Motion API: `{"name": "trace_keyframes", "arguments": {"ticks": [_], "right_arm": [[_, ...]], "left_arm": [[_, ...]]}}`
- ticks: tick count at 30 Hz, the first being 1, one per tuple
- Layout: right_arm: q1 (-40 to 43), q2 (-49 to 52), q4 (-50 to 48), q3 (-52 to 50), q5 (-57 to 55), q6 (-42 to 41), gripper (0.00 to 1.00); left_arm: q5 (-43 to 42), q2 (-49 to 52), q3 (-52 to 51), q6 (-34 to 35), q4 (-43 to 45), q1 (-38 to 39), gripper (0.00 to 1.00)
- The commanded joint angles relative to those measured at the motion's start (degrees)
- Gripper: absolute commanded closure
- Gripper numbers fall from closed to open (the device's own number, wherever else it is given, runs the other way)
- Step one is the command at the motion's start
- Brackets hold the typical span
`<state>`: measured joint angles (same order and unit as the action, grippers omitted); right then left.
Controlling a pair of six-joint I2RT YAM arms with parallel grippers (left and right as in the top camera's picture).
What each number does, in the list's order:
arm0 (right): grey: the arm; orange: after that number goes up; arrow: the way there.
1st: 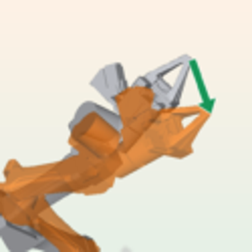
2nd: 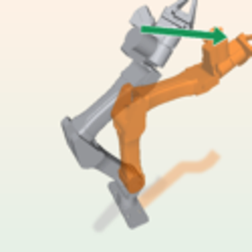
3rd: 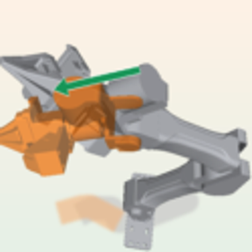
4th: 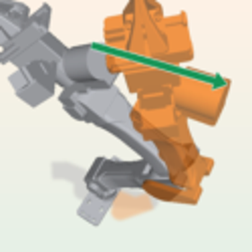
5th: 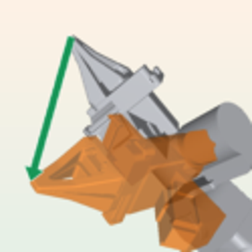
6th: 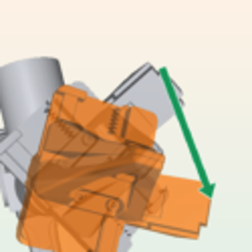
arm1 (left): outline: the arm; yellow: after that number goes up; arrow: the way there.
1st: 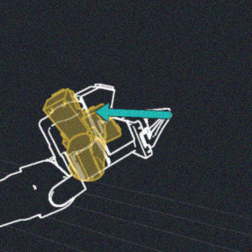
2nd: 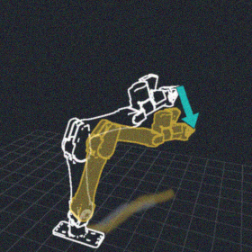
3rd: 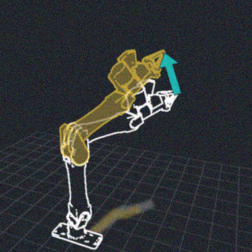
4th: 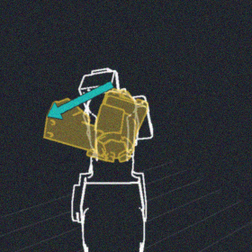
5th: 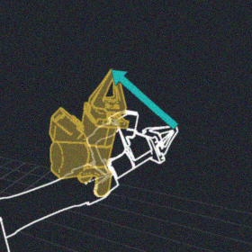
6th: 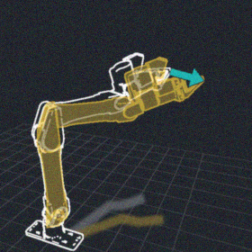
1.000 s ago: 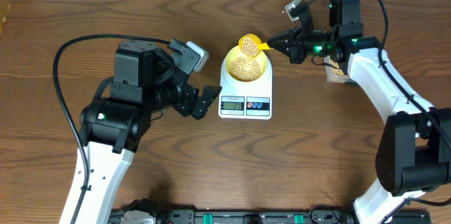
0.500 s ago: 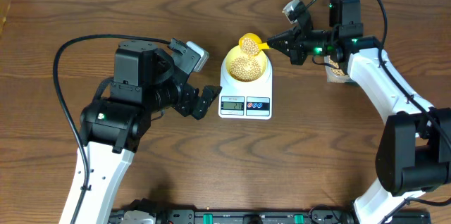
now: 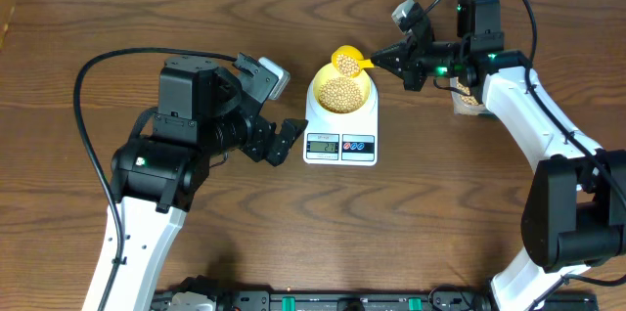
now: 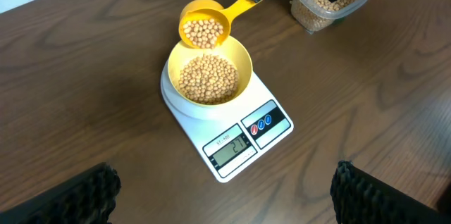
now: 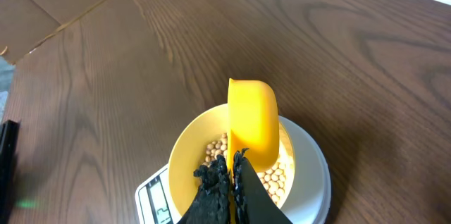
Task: Scoop item into bowl and weigh 50g on scale
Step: 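Tip the scoop over the yellow bowl to pour soybeans in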
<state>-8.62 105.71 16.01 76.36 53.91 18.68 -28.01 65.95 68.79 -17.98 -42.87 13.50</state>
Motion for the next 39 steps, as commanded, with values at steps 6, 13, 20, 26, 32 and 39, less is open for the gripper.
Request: {"name": "trace_keyframes", "arguments": {"ticks": [6,13,20,26,32,39], "right_arm": [[-0.5,0.4,0.0,-0.2,0.2,1.7,0.99],[-0.5,0.4,0.0,-0.2,0.2,1.7,0.99],[-0.5,0.4,0.0,-0.2,0.2,1.8,0.99],[-0.5,0.4,0.0,-0.2,0.2,2.2,0.99],[-0.5,0.4,0.0,-0.2,0.2,2.9,0.99],[-0.5,0.4,0.0,-0.2,0.2,2.9,0.99]], "left_arm": [[-0.5,0.3,-0.3,0.1,0.0,-0.3,0.02],[-0.5,0.3,-0.3,0.1,0.0,-0.3,0.02],[-0.5,0.3,-0.3,0.1,0.0,-0.3,0.02],[-0.5,0.3,-0.3,0.1,0.0,-0.3,0.02],[-0.5,0.3,-0.3,0.1,0.0,-0.3,0.02],[-0.5,0.3,-0.3,0.1,0.0,-0.3,0.02]]}}
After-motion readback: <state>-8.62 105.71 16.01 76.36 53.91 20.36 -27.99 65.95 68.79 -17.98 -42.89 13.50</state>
